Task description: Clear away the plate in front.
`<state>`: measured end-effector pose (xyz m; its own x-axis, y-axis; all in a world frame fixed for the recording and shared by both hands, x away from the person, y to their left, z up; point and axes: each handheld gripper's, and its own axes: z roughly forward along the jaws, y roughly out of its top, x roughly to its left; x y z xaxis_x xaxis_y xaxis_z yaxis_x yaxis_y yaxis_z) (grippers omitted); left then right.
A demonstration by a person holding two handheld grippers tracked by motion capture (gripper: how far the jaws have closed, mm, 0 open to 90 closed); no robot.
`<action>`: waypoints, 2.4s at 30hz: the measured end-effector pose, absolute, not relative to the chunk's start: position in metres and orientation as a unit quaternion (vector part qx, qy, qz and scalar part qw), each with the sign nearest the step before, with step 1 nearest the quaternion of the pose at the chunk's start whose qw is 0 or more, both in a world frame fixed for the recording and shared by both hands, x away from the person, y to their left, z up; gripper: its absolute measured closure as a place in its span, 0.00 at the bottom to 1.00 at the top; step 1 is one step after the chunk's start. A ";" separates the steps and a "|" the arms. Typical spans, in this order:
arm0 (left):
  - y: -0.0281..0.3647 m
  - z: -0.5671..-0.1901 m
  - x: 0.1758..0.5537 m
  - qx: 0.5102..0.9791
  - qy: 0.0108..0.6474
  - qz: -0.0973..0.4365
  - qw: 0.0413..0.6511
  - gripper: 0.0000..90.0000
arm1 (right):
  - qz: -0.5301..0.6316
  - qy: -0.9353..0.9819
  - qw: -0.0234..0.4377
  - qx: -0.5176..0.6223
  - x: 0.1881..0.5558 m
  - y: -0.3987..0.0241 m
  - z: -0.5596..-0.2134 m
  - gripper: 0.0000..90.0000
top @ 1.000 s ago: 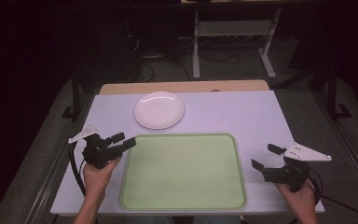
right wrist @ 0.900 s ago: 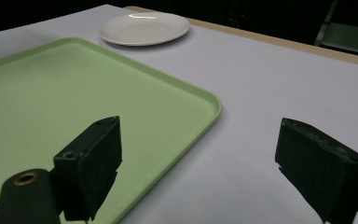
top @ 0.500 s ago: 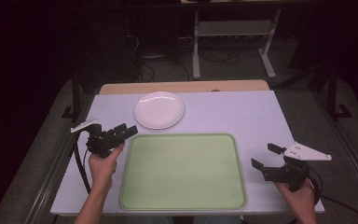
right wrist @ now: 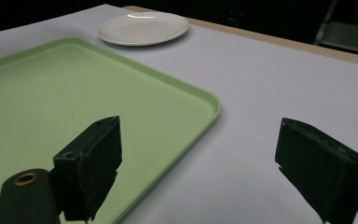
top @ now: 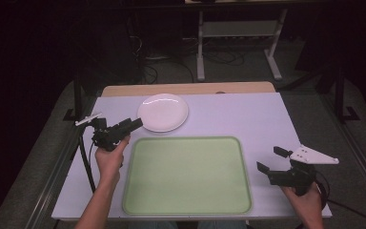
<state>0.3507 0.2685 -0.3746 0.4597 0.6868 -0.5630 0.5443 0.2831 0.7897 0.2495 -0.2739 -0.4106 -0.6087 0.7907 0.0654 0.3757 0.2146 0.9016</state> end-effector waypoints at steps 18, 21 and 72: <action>0.263 -0.372 0.396 0.528 0.561 0.040 0.636 0.33 | 0.492 0.750 0.211 0.388 0.250 -0.272 -0.410 0.15; 0.267 -0.382 0.407 0.504 0.588 0.030 0.631 0.33 | 0.494 0.750 0.211 0.386 0.250 -0.271 -0.410 0.15; 0.278 -0.461 0.451 0.407 0.755 -0.026 0.513 0.45 | 0.503 0.745 0.205 0.388 0.247 -0.274 -0.410 0.15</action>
<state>0.4507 0.2779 -0.4611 -0.1415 0.5876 -0.7966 0.6416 0.6673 0.3783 0.2474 -0.2744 -0.4097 -0.6143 0.7846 0.0841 0.3715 0.1936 0.9080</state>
